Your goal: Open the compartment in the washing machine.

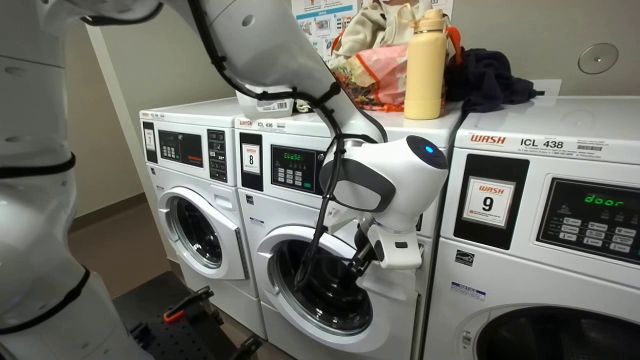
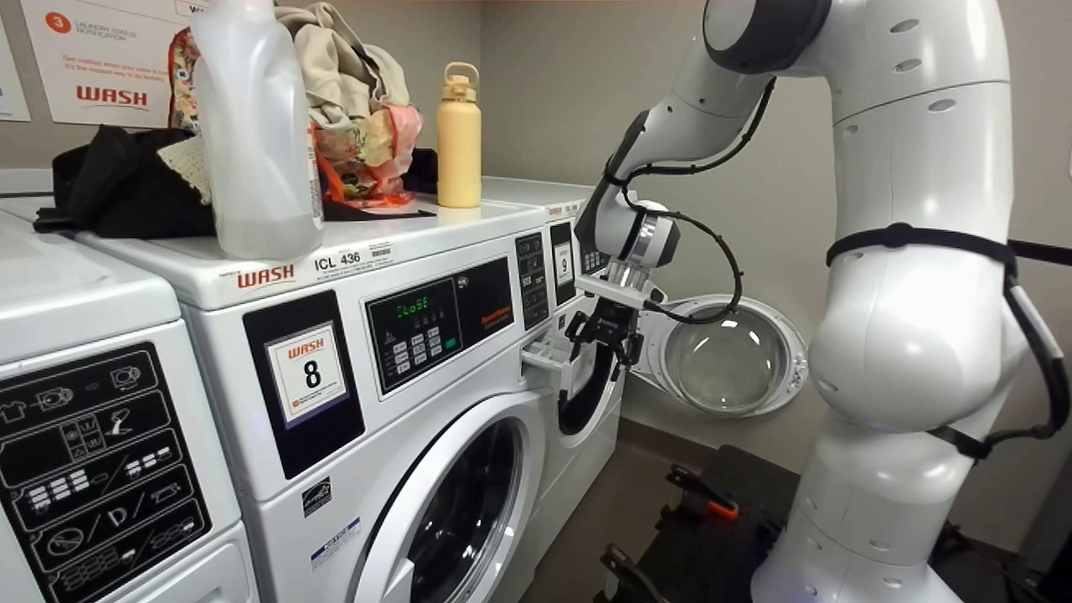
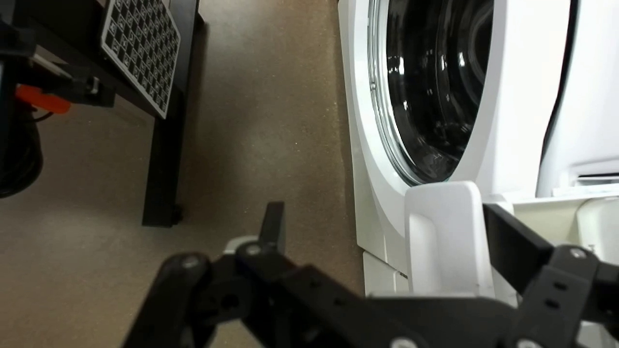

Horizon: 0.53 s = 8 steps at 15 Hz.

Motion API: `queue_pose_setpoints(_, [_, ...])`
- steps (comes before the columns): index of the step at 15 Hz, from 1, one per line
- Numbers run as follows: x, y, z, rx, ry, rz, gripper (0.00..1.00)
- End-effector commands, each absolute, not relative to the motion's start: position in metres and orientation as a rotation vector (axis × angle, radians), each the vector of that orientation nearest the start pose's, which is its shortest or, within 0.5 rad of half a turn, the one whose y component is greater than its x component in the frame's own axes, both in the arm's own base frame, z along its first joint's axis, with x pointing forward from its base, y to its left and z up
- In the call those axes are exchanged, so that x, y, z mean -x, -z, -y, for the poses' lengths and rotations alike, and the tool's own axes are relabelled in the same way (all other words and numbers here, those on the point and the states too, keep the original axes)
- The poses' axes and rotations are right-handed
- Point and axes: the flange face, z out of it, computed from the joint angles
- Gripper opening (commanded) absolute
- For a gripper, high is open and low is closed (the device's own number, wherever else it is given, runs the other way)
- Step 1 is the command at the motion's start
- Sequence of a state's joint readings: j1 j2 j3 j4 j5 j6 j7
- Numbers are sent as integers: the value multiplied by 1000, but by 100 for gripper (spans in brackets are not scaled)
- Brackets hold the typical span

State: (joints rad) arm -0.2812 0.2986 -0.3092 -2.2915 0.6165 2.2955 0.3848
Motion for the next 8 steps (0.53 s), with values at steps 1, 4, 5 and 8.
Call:
queue_pose_setpoints(1, [-390, -213, 280, 2079, -367, -1895, 100])
queue_pose_setpoints(4, [-381, -210, 281, 2140, -450, -1867, 100])
queue_pose_setpoints(5, [-380, -212, 283, 2147, -451, -1865, 100])
queue_pose_setpoints(8, [-381, -220, 286, 2095, -358, -1894, 100])
